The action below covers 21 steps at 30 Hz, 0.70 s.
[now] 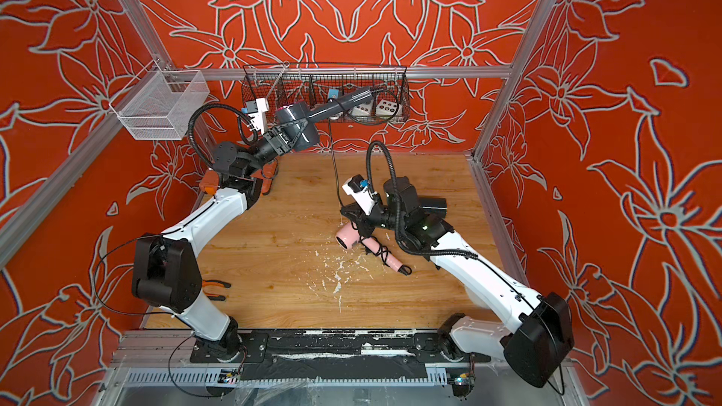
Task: Wrap the cord around the hair dryer
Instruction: Wrap the power cord around the hair dryer.
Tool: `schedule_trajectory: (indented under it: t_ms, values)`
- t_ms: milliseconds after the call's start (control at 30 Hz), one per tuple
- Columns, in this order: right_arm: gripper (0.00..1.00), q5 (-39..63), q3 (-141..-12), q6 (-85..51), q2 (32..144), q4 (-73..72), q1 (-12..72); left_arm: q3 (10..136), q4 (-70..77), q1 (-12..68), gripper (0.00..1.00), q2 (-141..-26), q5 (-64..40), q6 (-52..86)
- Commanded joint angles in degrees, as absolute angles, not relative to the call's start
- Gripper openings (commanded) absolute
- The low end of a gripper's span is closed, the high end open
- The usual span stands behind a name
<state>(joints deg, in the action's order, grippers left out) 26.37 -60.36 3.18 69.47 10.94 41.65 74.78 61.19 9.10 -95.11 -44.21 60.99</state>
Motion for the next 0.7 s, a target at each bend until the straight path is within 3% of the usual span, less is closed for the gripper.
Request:
schedule_trajectory:
  t_ms: [0, 367, 667]
  values:
    - [0.00, 18.7, -62.4, 8.6, 69.3, 17.5, 45.8, 76.6, 68.8, 8.0, 0.00, -94.7, -40.6, 62.7]
    - [0.00, 6.9, -65.1, 14.3, 72.1, 27.6, 58.9, 77.3, 70.6, 5.9, 0.00, -96.4, -40.0, 64.1]
    - [0.00, 2.8, -71.4, 18.1, 74.9, 35.9, 65.1, 77.0, 67.9, 5.2, 0.00, -96.5, -42.2, 60.9]
